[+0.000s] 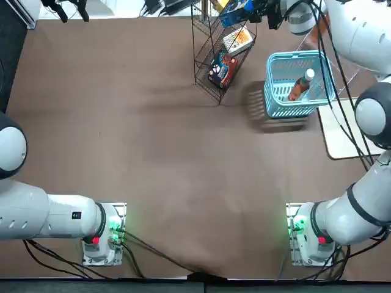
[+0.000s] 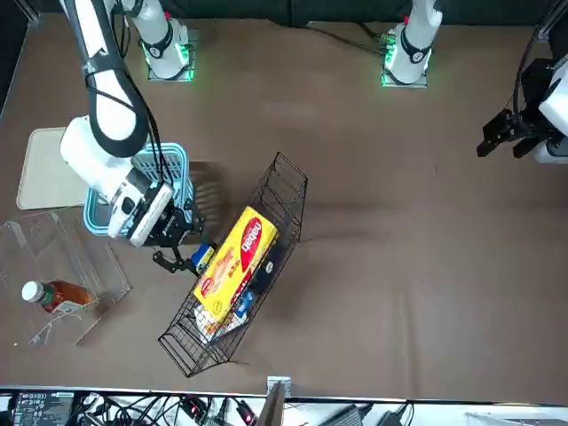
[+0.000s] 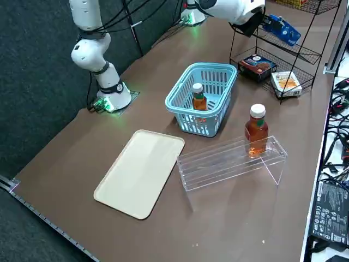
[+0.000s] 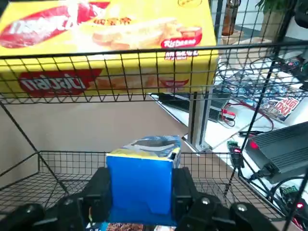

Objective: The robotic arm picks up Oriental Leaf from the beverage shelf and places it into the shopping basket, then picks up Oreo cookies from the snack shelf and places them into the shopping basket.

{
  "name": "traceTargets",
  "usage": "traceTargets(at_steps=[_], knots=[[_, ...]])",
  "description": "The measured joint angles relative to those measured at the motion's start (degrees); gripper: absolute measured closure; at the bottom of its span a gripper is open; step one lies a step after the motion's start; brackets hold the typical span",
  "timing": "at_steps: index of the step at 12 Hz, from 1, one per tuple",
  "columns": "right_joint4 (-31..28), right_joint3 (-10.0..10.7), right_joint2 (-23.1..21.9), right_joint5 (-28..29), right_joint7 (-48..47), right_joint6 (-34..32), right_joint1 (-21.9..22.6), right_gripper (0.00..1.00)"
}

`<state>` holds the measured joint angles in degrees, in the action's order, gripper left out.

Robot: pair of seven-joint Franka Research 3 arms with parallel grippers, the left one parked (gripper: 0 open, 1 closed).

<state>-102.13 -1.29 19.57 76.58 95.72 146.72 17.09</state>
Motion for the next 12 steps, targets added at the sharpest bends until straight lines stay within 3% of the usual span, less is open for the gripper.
traceTargets(at_steps=[3, 9, 12], knots=[[-3.1, 0.0, -3.2, 0.1, 1.0, -2.3, -1.7, 0.35], [-13.7, 0.1, -14.3, -0.2, 2.5, -8.0, -6.0, 0.36], [-16.8, 0.3, -19.6, -3.7, 2.2, -17.2, -11.6, 0.36]])
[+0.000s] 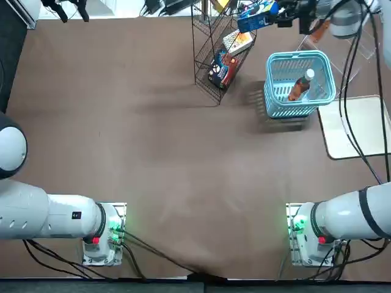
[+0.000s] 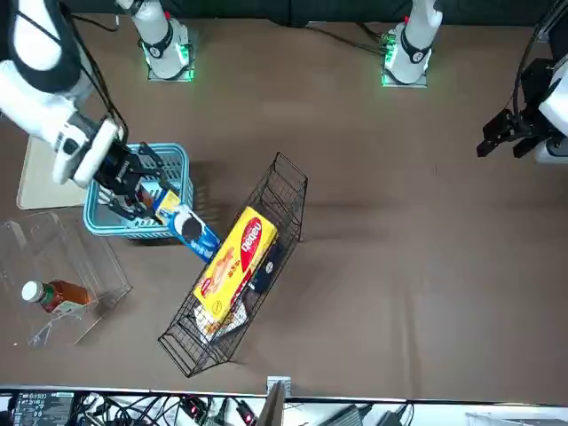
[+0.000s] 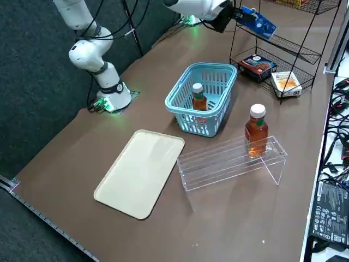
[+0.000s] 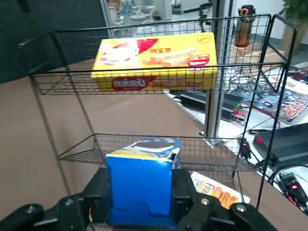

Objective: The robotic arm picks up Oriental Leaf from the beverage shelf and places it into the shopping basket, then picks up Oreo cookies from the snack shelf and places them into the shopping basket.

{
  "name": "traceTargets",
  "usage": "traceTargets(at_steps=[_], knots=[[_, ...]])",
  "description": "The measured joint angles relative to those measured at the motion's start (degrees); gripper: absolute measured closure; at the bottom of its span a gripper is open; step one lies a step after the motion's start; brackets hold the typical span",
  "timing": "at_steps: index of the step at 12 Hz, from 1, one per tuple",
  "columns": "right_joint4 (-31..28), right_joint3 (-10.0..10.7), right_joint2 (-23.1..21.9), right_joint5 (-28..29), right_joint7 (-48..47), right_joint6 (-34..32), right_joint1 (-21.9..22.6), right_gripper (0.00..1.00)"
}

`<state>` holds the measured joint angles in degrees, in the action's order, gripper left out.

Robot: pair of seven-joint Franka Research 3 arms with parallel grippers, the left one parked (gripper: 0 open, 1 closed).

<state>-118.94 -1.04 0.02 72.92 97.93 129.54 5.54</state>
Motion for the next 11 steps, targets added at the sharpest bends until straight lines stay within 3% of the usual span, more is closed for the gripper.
traceTargets(at_steps=[4, 11], knots=[[-0.2, 0.2, -3.3, -6.8, -4.1, -9.6, -6.2, 0.36], [2.7, 0.2, -7.2, -21.2, -16.5, -21.2, -12.2, 0.37]])
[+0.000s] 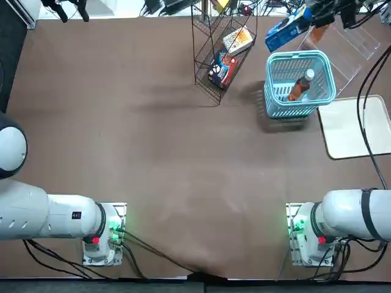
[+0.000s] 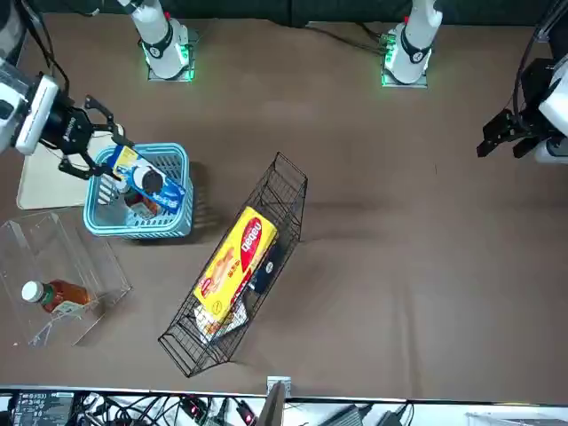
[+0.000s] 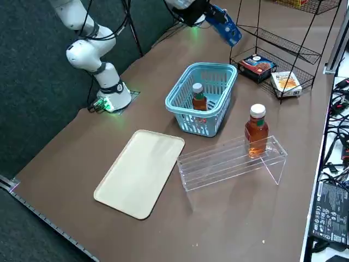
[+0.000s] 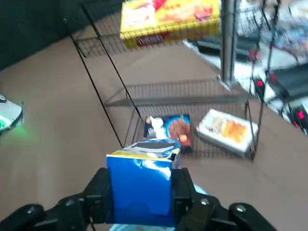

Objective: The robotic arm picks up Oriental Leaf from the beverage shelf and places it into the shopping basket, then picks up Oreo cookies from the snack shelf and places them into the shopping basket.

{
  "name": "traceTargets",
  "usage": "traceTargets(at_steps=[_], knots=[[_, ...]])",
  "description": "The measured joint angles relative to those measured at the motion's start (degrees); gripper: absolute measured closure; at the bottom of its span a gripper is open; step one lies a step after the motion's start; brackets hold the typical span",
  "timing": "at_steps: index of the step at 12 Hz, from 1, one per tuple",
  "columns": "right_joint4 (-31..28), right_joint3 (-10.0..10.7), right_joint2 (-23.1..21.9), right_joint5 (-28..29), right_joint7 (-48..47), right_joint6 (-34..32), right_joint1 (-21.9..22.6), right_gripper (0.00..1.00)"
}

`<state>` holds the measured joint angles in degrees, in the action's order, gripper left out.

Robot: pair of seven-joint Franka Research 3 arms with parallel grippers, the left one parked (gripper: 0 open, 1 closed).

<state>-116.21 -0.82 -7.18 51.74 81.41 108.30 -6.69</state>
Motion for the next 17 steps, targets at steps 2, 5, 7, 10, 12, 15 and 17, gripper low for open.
traceTargets(at_steps=[2, 5, 7, 10, 12, 15, 17], knots=[[2.3, -0.1, -0.4, -5.6, -7.2, -1.4, -0.1, 0.37], [5.3, -0.8, -0.6, -13.8, -17.9, -2.7, 0.0, 0.37], [7.9, -2.8, -0.7, -23.5, -30.4, -3.2, 0.2, 0.37], [9.6, -6.3, -0.7, -31.9, -45.8, -4.8, 0.3, 0.38], [10.1, -8.4, -0.7, -35.8, -56.4, -5.7, 0.4, 0.38], [10.1, -11.0, -0.5, -40.3, -69.7, -7.0, 0.5, 0.38], [9.7, -12.4, -0.1, -43.0, -75.9, -7.2, 0.6, 0.38]])
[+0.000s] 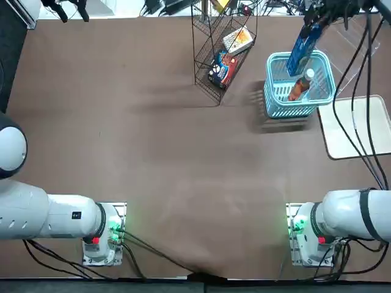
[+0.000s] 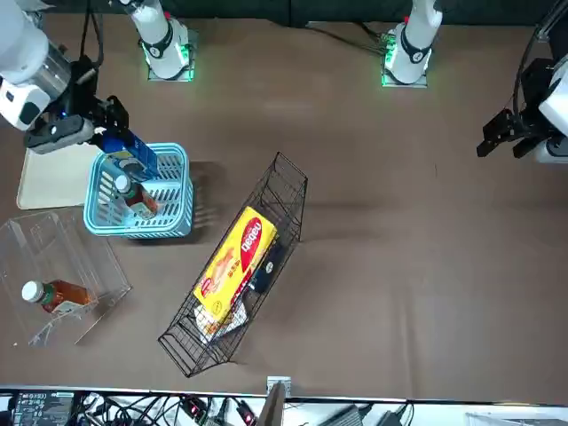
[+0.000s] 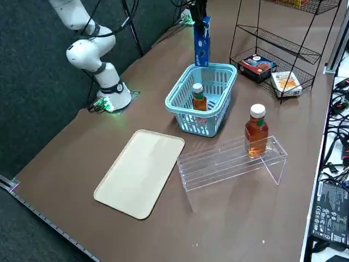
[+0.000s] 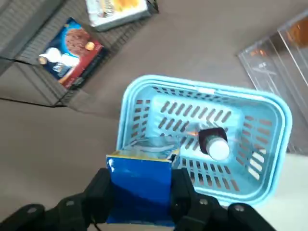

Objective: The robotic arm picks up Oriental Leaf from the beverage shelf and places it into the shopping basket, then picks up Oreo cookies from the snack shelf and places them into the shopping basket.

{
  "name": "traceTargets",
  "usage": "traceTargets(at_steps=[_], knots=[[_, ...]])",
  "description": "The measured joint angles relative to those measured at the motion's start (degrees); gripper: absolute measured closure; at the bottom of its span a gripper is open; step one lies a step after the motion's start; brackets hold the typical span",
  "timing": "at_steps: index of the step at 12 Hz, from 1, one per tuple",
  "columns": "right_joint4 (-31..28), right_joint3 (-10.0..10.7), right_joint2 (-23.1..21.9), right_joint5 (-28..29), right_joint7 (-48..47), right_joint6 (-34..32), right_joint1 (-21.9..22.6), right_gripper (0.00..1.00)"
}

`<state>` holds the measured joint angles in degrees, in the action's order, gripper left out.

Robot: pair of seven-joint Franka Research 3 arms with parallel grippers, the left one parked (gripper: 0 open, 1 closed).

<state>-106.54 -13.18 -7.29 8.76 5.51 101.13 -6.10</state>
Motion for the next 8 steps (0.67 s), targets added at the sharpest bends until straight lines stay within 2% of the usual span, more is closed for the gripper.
traceTargets(at_steps=[2, 8], knots=[[-1.7, -0.5, 0.6, -1.9, -2.3, 1.6, 0.1, 0.38], [-12.5, -0.6, 3.3, -2.8, -3.2, 18.9, 0.9, 0.38]])
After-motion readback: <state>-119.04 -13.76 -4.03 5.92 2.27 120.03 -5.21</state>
